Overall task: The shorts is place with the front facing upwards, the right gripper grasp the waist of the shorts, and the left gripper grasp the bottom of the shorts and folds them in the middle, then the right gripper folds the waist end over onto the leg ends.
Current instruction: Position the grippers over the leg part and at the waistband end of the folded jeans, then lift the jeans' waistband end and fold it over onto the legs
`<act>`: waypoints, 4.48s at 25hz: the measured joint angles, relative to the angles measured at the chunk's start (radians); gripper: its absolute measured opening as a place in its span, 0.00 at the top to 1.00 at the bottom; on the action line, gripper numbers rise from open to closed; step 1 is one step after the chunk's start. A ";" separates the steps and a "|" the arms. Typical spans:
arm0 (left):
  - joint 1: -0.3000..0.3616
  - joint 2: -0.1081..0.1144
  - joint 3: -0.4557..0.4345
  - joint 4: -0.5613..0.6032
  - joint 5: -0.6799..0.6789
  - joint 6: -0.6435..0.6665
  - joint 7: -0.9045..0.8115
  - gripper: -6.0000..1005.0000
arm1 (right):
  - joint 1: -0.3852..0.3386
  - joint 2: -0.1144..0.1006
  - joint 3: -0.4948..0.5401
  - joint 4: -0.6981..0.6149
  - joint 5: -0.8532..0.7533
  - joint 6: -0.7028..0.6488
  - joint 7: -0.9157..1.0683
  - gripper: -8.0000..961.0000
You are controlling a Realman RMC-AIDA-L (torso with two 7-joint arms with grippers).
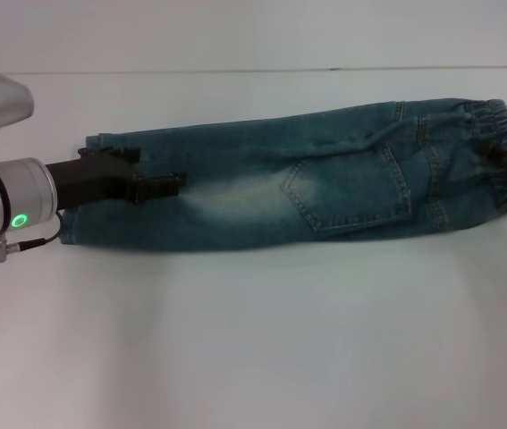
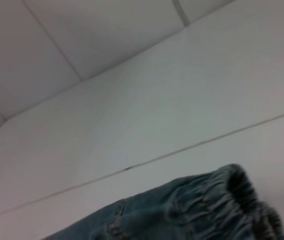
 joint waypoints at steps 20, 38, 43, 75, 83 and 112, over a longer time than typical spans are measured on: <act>-0.006 0.000 0.026 0.000 -0.001 0.011 0.011 0.10 | 0.036 -0.049 -0.107 0.023 -0.085 0.031 0.136 0.10; -0.003 0.000 0.103 -0.074 -0.208 -0.014 0.196 0.16 | 0.005 -0.056 -0.055 -0.045 -0.079 -0.140 0.135 0.67; -0.005 0.000 0.211 -0.189 -0.508 -0.114 0.423 0.32 | -0.010 -0.058 -0.030 -0.056 -0.079 -0.204 0.137 0.86; -0.121 0.000 0.892 -0.449 -1.457 -0.337 1.068 0.99 | 0.103 -0.066 -0.020 -0.434 -0.120 -0.726 0.419 0.87; -0.113 0.000 0.996 -0.419 -1.516 -0.335 1.037 0.99 | 0.221 -0.055 -0.061 -0.444 -0.230 -0.720 0.441 0.87; 0.013 0.000 1.075 -0.289 -1.579 -0.385 1.000 0.99 | 0.337 -0.028 -0.198 -0.498 -0.272 -0.662 0.483 0.86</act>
